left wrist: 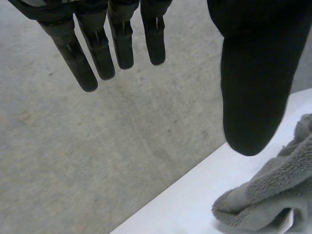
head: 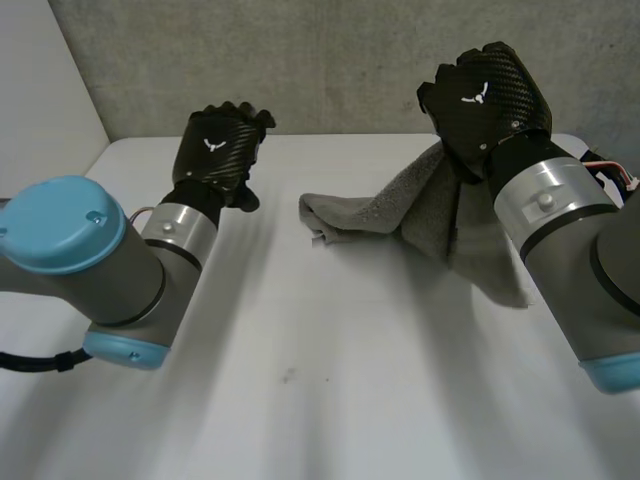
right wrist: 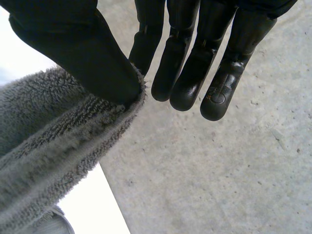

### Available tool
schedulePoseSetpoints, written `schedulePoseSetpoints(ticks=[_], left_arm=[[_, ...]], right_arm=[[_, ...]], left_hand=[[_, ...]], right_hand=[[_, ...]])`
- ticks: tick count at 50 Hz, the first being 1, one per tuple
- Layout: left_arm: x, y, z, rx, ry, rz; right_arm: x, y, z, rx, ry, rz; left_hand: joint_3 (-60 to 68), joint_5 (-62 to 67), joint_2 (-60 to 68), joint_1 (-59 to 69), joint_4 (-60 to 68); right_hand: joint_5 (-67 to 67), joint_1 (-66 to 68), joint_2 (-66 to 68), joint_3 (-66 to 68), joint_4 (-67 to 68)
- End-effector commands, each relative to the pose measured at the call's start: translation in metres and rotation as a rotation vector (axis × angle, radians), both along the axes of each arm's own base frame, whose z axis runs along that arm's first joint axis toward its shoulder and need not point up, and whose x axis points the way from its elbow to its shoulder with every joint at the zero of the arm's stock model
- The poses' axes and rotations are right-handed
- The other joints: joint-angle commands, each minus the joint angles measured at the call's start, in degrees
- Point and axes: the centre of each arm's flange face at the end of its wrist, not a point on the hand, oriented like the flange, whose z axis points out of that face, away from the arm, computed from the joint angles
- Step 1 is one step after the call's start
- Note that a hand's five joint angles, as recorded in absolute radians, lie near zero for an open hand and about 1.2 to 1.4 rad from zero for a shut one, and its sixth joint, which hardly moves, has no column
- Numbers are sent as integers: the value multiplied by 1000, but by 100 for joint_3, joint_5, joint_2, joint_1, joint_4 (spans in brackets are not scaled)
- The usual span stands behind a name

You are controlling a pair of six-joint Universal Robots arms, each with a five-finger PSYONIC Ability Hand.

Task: Fold the towel.

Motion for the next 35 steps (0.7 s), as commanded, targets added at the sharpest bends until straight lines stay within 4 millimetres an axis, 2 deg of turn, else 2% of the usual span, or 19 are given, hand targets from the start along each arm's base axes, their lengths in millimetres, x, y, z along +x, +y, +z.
schedulePoseSetpoints(ticks=[1, 3, 4, 6, 7, 12, 16, 20, 21, 22, 23, 24, 28, 30, 31, 32, 33, 34, 35], left_arm=[[-21, -11, -14, 28, 12, -158], [-30, -16, -20, 45, 20, -211], [-30, -16, -20, 45, 20, -212], [-33, -18, -22, 63, 18, -239], [-38, -19, -29, 105, 5, -280], [-51, -19, -48, 225, -30, -404], [-61, -15, -64, 317, -61, -509], [-64, -15, -74, 353, -72, -534], [-65, -15, -79, 371, -77, -536], [-65, -16, -82, 373, -81, -527], [-65, -16, -82, 373, -81, -527], [-65, -18, -82, 368, -79, -511], [-64, -29, -75, 324, -62, -427], [-56, -44, -61, 263, -29, -277], [-56, -44, -60, 263, -28, -276], [-50, -49, -49, 235, -11, -203], [-43, -51, -35, 213, 5, -139], [-43, -51, -35, 213, 5, -138], [-35, -49, -26, 206, 13, -87]], right_arm=[[-6, 19, 0, 2, 4, 29], [-8, 32, 5, -11, -1, 61], [-8, 32, 5, -11, -1, 62], [-10, 46, 11, -30, -7, 96], [-10, 46, 11, -30, -7, 97], [-13, 73, 20, -62, -18, 164], [-14, 79, 19, -58, -19, 172], [-14, 81, 15, -45, -12, 173], [-14, 81, 15, -45, -12, 173], [-16, 79, 14, -40, -8, 162], [-16, 77, 13, -37, -7, 156], [-16, 77, 13, -37, -7, 156], [-15, 72, 5, -16, 5, 158], [-13, 65, -1, 2, 14, 146], [-12, 53, -10, 28, 32, 125], [-12, 53, -10, 28, 32, 125], [-13, 39, -19, 52, 48, 97], [-16, 25, -23, 68, 52, 66], [-16, 24, -24, 68, 52, 65]], left_hand=[[118, 136, 121, 102, 128], [771, 789, 775, 755, 781], [774, 792, 777, 758, 784], [825, 842, 828, 809, 835], [841, 859, 844, 825, 851], [875, 893, 878, 859, 885], [858, 876, 861, 842, 868], [875, 893, 878, 859, 885], [1208, 1226, 1211, 1192, 1218], [2594, 2611, 2597, 2578, 2604], [2607, 2625, 2611, 2591, 2618], [5489, 5506, 5492, 5473, 5499], [5818, 5836, 5821, 5802, 5828], [5818, 5836, 5821, 5802, 5828], [5818, 5836, 5821, 5802, 5828], [5818, 5836, 5821, 5802, 5828], [5818, 5836, 5821, 5802, 5828], [5818, 5836, 5821, 5802, 5828], [5818, 5836, 5821, 5802, 5828]], right_hand=[[1336, 2431, 1257, 1202, 1157], [1336, 2431, 1257, 1202, 1157], [1336, 2431, 1257, 1202, 1157], [1336, 2431, 1257, 1202, 1157], [1336, 2431, 1257, 1202, 1157], [1336, 2431, 1257, 1202, 1157], [1336, 2431, 1257, 1202, 1157], [1336, 2431, 1257, 1202, 1157], [1336, 2431, 1257, 1202, 1157], [1336, 2431, 1257, 1202, 1157], [1336, 2431, 1257, 1202, 1157], [1336, 2431, 1257, 1202, 1157], [1336, 2431, 1257, 1202, 1157], [1336, 2431, 1257, 1202, 1157], [1336, 2431, 1257, 1202, 1157], [1336, 2431, 1257, 1202, 1157], [1336, 2431, 1257, 1202, 1157], [1336, 2431, 1257, 1202, 1157], [1336, 2431, 1257, 1202, 1157]])
